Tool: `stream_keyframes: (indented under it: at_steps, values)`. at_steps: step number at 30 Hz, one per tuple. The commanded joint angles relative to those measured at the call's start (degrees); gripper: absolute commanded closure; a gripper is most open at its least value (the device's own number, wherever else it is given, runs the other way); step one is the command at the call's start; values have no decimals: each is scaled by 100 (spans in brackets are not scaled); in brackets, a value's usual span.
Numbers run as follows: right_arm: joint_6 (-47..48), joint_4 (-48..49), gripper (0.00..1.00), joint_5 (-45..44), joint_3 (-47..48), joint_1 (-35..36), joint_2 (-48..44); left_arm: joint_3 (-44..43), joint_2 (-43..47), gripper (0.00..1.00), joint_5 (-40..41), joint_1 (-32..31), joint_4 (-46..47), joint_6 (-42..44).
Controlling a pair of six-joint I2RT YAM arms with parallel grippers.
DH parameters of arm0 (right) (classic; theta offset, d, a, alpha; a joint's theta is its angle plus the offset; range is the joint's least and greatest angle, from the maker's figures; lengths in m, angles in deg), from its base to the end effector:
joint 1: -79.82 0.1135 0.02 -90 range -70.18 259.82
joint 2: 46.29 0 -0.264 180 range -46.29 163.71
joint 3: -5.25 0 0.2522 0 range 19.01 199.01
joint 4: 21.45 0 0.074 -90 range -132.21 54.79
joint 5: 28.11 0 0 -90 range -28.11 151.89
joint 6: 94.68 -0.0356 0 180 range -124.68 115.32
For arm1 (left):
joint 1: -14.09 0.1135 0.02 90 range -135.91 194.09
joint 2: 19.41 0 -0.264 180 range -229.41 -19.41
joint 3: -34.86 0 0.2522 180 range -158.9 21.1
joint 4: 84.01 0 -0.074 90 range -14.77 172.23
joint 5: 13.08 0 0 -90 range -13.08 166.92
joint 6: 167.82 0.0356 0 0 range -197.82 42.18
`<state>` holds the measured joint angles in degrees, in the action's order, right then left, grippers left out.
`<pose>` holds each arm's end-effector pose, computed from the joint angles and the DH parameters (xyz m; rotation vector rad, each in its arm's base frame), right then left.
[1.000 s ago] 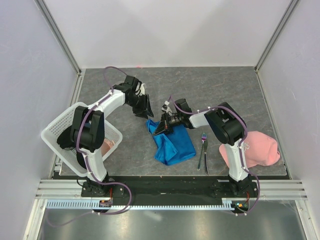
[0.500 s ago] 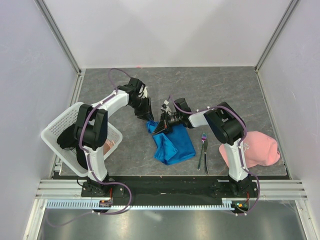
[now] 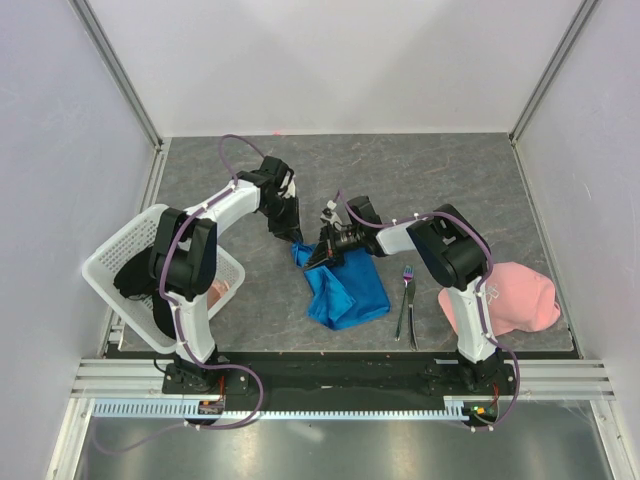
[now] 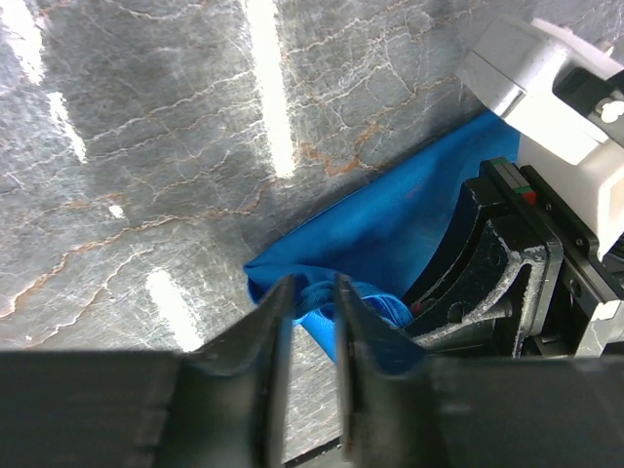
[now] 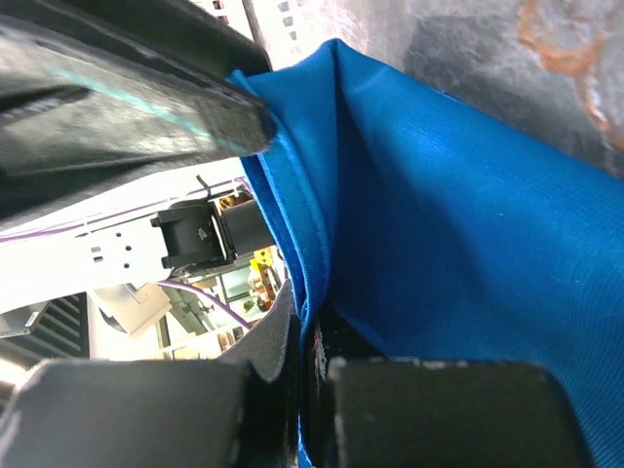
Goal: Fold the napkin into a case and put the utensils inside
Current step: Fold the 2/3-rectangle-folded napkin at the center of the board.
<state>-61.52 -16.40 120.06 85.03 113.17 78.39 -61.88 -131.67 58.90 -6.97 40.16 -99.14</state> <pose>0.3343 0.2562 0.0931 0.1235 -2.4872 -1.7450 0.3670 -0.1531 0.1882 0.0687 2.8924 -0.5993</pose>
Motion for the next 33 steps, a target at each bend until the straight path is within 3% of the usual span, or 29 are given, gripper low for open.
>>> stream_keyframes:
  at_steps: [1, 7, 11, 16, 22, 29, 32, 33]
  values:
    - [-38, 255, 100, 28, 341, 102, 100, -218, -5, 78, 176, -30, -179, 260]
    - [-38, 79, 99, -113, 517, 313, 135, -552, 117, 98, 791, 58, -794, 234]
    - [94, -403, 87, -385, 509, 401, -57, -798, 126, 98, 1090, 93, -1286, -12]
    - [1083, -1781, 60, -859, 508, 419, -392, -781, 65, 98, 1152, 49, -1462, -443]
    - [1483, -2478, 53, -1018, 333, 471, -681, -842, 56, 98, 1187, 23, -1489, -628]
    - [1649, -2820, 54, -1071, 87, 577, -1016, -983, 12, 98, 1257, 23, -1585, -610]
    - [1798, -2988, 60, -1115, 34, 559, -1043, -1018, 3, 98, 1257, 14, -1621, -628]
    - [1834, -3032, 69, -1124, 25, 559, -1043, -1036, 3, 98, 1248, 23, -1629, -636]
